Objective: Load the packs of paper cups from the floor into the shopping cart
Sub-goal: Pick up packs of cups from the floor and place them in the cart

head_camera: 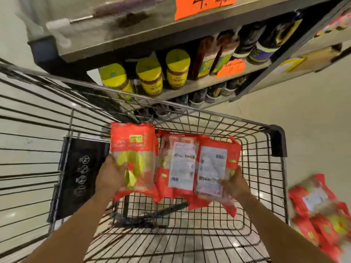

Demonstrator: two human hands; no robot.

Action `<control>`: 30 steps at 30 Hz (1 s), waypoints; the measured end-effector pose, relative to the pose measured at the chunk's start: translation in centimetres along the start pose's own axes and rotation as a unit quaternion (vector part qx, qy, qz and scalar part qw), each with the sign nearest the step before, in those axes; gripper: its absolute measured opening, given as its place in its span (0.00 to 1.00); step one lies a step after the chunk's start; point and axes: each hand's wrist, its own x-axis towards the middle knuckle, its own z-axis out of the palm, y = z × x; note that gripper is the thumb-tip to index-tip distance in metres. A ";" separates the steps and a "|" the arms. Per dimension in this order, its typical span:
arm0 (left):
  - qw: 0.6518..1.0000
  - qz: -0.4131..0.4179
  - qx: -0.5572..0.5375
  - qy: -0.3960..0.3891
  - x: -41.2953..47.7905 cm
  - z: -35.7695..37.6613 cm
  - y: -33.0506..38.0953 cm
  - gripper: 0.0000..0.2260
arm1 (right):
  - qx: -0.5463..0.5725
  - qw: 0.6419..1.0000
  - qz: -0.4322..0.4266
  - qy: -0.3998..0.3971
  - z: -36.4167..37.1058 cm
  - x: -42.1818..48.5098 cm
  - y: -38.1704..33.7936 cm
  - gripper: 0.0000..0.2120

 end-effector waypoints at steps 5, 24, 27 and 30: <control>0.991 0.090 0.088 -0.044 0.6 -1.6 -1.3 0.26 | -0.116 0.991 0.025 0.055 0.2 -1.9 -2.2 0.26; 0.654 0.675 0.298 0.168 -37.9 -21.0 13.1 0.36 | -0.226 0.833 -0.155 0.481 -6.3 -47.0 -6.4 0.40; 0.588 0.739 0.296 0.142 -44.4 -18.1 13.7 0.36 | -0.188 0.830 -0.074 0.519 -7.3 -52.2 0.9 0.41; 0.526 0.787 0.299 0.123 -51.1 -14.0 13.9 0.35 | -0.143 0.820 -0.007 0.554 -8.0 -56.7 8.2 0.41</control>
